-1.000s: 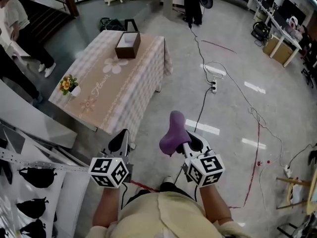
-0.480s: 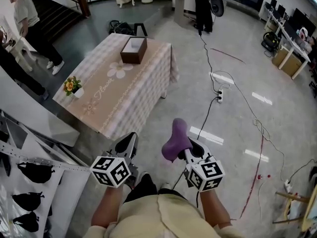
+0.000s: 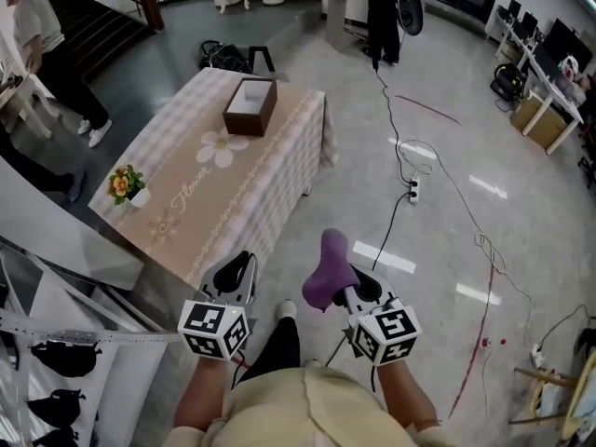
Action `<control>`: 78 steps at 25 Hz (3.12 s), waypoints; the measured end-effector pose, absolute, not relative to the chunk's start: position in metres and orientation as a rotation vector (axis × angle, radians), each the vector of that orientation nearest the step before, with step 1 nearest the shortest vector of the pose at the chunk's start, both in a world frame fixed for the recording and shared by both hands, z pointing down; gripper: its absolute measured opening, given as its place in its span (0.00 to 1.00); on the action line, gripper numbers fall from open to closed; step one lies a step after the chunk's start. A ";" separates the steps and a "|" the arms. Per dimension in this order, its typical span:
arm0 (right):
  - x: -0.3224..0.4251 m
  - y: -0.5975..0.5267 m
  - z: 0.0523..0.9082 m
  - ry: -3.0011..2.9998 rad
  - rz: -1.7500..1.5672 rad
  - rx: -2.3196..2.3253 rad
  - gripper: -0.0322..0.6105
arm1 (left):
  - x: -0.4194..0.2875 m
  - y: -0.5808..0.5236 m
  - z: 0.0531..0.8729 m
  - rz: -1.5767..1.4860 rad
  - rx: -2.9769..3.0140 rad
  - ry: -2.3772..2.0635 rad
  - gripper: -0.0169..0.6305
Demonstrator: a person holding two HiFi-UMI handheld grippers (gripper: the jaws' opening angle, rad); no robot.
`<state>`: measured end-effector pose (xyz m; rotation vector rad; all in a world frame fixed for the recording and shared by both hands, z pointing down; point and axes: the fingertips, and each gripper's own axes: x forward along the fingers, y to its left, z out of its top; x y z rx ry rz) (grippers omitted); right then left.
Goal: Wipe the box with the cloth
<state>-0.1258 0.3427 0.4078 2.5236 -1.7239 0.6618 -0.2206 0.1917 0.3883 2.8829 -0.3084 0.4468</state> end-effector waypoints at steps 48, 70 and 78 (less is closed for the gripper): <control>0.194 0.039 0.437 -1.863 0.711 2.354 0.12 | 0.068 -0.061 0.450 1.104 3.224 -0.129 0.44; 0.233 -0.109 0.475 -2.026 0.639 2.149 0.12 | 0.081 -0.079 0.471 1.186 3.103 -0.122 0.43; 0.218 -0.128 0.483 -2.054 0.687 2.105 0.12 | 0.084 -0.079 0.466 1.035 3.084 -0.049 0.43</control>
